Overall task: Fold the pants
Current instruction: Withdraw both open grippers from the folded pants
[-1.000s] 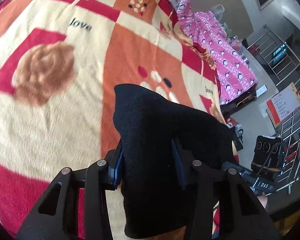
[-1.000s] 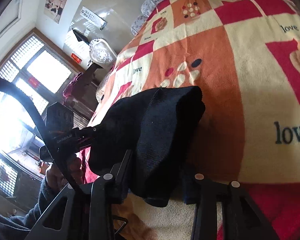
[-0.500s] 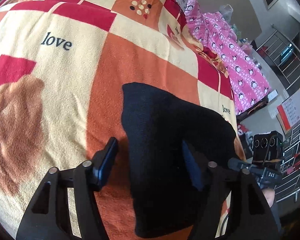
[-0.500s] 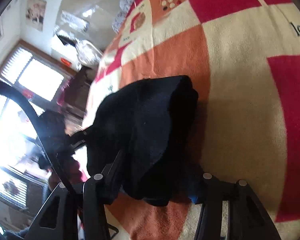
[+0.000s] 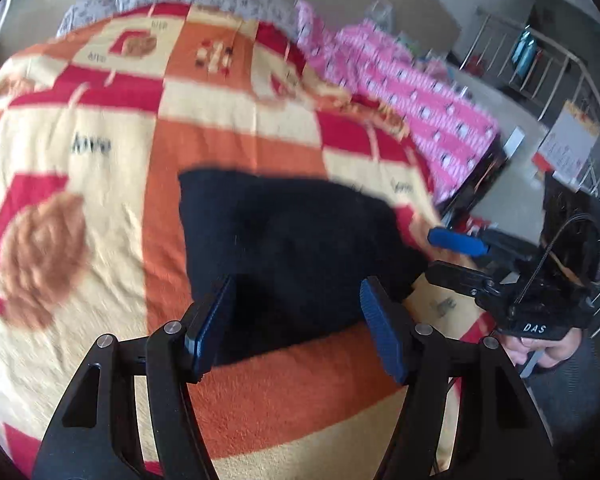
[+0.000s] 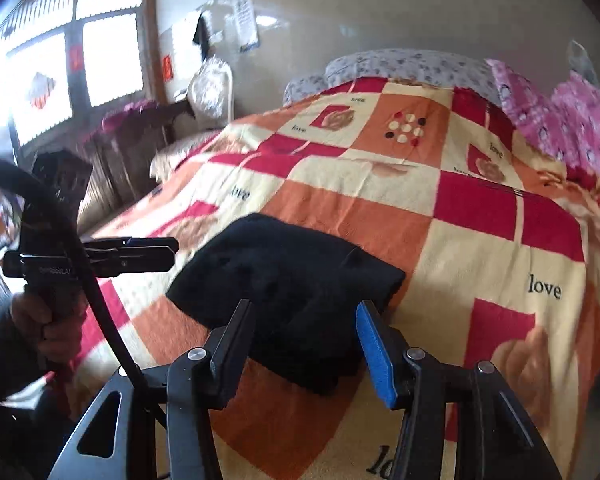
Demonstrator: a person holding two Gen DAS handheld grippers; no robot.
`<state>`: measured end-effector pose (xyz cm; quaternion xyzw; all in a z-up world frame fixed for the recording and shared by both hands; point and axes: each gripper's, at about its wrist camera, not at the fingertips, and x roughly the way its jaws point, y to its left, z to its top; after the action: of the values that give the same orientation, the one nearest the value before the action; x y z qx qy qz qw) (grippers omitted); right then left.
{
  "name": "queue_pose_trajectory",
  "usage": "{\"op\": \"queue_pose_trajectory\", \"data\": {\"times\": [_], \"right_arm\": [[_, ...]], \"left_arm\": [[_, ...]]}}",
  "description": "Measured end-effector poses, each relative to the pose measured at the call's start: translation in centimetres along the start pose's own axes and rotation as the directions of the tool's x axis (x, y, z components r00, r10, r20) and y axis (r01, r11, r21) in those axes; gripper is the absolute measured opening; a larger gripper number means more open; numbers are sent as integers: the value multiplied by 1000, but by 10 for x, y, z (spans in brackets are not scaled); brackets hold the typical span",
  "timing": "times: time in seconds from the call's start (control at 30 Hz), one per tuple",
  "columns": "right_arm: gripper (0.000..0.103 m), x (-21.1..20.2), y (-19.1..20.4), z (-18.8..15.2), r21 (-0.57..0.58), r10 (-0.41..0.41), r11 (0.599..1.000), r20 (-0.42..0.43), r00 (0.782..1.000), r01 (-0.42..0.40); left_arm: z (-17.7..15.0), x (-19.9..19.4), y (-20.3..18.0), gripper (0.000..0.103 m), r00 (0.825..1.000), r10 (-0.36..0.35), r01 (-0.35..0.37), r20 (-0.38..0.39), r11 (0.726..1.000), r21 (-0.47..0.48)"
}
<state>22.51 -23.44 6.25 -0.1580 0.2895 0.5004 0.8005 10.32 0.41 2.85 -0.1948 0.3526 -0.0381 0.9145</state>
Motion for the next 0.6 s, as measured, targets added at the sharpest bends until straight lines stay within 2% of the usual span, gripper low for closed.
{"op": "queue_pose_trajectory", "data": {"times": [0.07, 0.13, 0.17, 0.27, 0.33, 0.37, 0.4, 0.47, 0.53, 0.6], "right_arm": [[50, 30, 9, -9, -60, -27, 998, -97, 995, 22], [54, 52, 4, -39, -38, -31, 999, -195, 980, 24], [55, 50, 1, -43, -26, -27, 999, -163, 986, 23], [55, 47, -8, -38, 33, 11, 999, -181, 983, -5], [54, 39, -8, -27, 35, 19, 999, -186, 982, -13], [54, 32, -8, -18, 24, 15, 1000, -155, 988, -11], [54, 25, -9, -7, 12, 1, 1000, -103, 995, 1], [54, 15, -11, 10, 17, -11, 1000, -15, 1000, 11], [54, 26, -19, 22, 47, 10, 999, -8, 1000, -10], [54, 51, -22, 29, 58, 10, 998, -51, 999, -7]], "left_arm": [[-5, 10, -2, 64, 999, 40, -40, -11, 998, 39], [-4, 11, -1, 64, 999, 32, -31, -22, 999, 40], [-1, 10, -1, 65, 999, 24, -23, -32, 999, 31], [14, 0, -6, 65, 999, 8, -5, -41, 998, 63], [32, -12, -6, 65, 999, -14, 10, 35, 996, 91], [44, -15, -6, 65, 997, -22, 15, 71, 996, 88], [56, -15, -2, 65, 995, -26, 21, 97, 998, 60], [79, 2, 13, 65, 994, -72, 75, 81, 996, -41], [92, 29, 31, 65, 995, -101, 103, 21, 981, -163], [91, 62, 44, 64, 994, -78, 58, -81, 973, -223]]}}
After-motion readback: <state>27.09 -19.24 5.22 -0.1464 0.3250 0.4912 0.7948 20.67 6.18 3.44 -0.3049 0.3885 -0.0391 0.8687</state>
